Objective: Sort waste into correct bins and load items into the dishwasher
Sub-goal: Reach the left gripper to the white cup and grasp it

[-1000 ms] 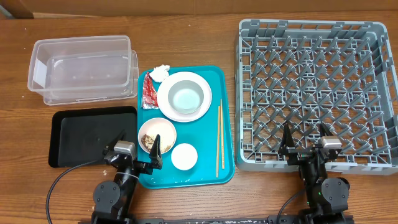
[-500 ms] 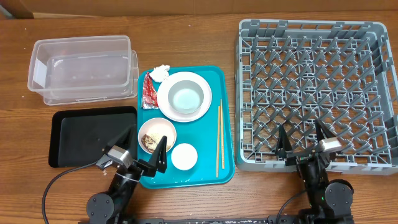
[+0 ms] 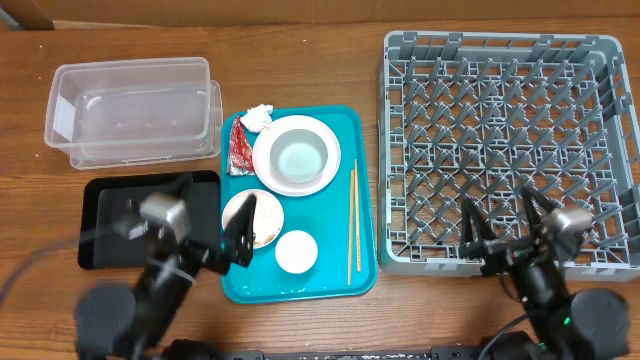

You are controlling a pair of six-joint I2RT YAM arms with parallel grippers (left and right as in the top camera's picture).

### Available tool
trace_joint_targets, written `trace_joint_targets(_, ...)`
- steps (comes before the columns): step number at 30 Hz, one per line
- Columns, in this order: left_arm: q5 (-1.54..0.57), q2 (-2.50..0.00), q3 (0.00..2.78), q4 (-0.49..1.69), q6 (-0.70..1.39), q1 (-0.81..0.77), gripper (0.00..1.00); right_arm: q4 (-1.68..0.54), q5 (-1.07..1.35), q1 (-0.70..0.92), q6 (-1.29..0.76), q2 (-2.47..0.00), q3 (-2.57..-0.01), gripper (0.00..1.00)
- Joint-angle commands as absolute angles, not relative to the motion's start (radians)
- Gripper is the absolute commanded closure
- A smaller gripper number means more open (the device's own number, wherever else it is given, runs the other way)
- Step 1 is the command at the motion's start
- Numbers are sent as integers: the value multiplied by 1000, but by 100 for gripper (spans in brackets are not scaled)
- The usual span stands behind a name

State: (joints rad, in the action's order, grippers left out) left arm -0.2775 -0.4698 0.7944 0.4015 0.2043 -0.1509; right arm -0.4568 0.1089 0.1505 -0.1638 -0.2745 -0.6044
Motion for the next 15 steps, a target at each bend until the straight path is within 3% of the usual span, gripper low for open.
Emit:
trace_joint_targets(1,-368,-671,1021,528,142,-157,0,-583,157,146,-184,-450,-804,0)
trace_joint_targets(6,-525,-874,1262,714,134,-157,0,-829,215,146,-183,-717,-1081,0)
trace_joint_targets(10,-786,-949,1299,726,165,-157,0,-907,272,146,-184,-846,-1194,0)
trace_joint_targets(15,-769,-1009,1298,856,164,-158,3,-911,395,146,-184,-899,-1203,0)
